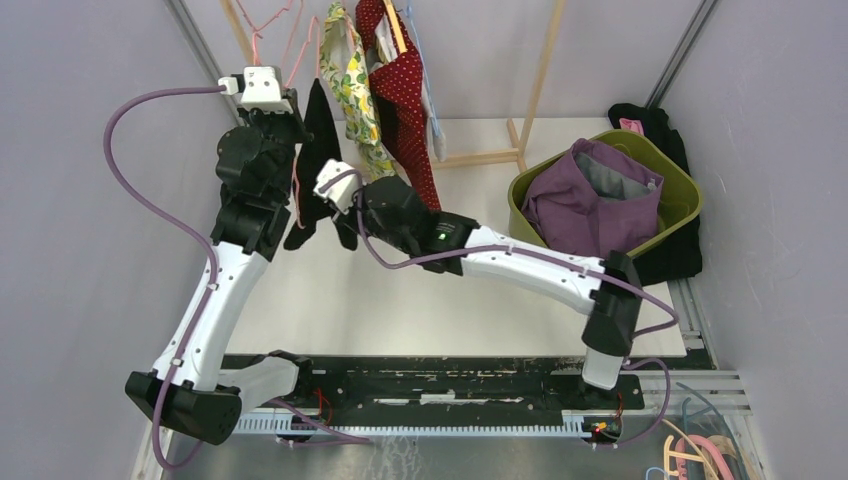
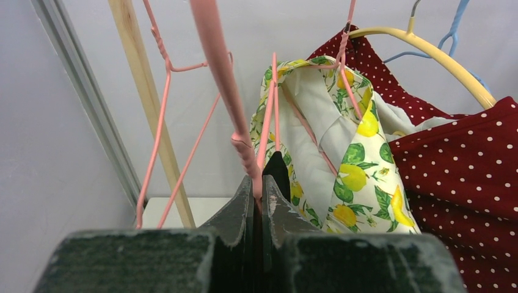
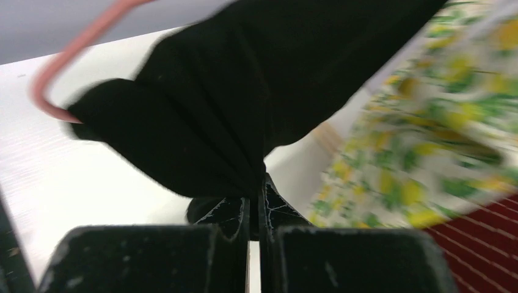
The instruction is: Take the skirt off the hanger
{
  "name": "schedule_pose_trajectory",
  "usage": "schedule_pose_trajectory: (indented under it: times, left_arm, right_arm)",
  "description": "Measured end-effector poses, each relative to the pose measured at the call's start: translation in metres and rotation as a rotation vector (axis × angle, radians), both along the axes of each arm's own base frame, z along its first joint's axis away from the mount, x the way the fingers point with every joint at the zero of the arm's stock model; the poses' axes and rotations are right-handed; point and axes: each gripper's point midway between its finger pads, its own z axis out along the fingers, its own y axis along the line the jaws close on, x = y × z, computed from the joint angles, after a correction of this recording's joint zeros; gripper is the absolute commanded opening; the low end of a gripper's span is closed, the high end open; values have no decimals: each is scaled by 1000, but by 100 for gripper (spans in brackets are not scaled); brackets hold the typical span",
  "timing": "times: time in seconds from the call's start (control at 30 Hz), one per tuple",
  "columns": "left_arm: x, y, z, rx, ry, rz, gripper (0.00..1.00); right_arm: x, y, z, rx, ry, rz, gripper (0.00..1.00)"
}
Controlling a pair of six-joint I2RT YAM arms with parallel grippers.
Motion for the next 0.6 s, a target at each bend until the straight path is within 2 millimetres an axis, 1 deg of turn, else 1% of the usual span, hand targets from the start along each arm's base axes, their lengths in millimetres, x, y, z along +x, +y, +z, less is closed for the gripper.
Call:
schedule_pose_trajectory:
  times: [0.1, 0.23, 0.47, 0.53, 0.6]
  left_arm:
    - [-1, -1, 1, 0, -1, -2, 3]
    - [-1, -1, 1, -1, -4, -2, 3]
    - [-1, 0, 2, -1, -6, -1, 3]
    - [-1, 0, 1, 4, -5, 2, 3]
    - [-1, 1, 1, 13, -4, 9, 3]
  right_arm:
    - [10, -30, 26, 9, -63, -104, 1]
    - [23, -61, 64, 51, -130, -212, 1]
    - [36, -79, 105, 62, -227, -282, 1]
    - [38, -84, 124, 73, -273, -298, 1]
    - [37, -95, 142, 78, -325, -319, 1]
